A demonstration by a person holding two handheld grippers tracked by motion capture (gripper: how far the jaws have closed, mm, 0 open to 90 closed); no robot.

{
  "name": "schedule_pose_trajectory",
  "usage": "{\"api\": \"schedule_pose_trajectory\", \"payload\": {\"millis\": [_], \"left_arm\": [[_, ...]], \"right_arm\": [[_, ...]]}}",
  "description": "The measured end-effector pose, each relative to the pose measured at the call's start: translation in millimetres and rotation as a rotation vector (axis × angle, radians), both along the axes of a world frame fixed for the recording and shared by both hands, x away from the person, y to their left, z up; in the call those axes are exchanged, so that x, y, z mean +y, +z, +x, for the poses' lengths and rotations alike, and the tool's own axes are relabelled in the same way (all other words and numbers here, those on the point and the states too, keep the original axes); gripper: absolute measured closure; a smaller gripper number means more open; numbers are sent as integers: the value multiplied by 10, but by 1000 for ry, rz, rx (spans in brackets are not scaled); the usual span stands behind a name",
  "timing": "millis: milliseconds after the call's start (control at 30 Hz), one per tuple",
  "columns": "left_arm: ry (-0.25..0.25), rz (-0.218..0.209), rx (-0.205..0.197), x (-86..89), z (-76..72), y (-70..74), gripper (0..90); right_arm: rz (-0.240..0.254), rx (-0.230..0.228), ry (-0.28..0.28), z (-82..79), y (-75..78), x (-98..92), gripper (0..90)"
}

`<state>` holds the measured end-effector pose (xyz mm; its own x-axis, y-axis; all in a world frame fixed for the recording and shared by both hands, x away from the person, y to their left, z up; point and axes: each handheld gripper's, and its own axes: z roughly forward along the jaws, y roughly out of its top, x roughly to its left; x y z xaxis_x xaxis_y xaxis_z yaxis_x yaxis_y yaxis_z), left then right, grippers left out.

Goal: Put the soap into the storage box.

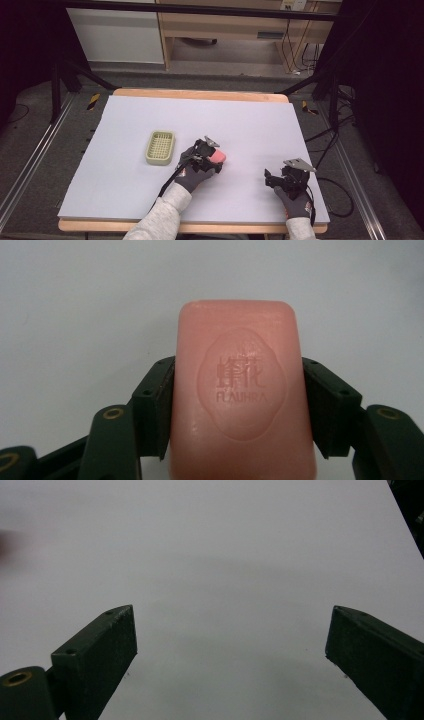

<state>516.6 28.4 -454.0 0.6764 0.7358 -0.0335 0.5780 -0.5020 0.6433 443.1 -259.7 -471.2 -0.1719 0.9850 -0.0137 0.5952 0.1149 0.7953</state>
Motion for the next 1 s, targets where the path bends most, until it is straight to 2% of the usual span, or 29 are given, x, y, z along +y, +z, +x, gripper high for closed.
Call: {"api": "schedule_pose_trajectory", "payload": {"millis": [533, 733, 1000], "left_arm": [[9, -35, -33, 312, -117, 247, 376], [26, -42, -36, 432, -113, 288, 376], [24, -44, -37, 549, -140, 325, 376]], "right_arm": [[-5, -3, -4, -1, 2, -4, 66], [-5, -3, -7, -2, 2, -4, 65], [-5, -3, -8, -2, 3, -5, 65]]}}
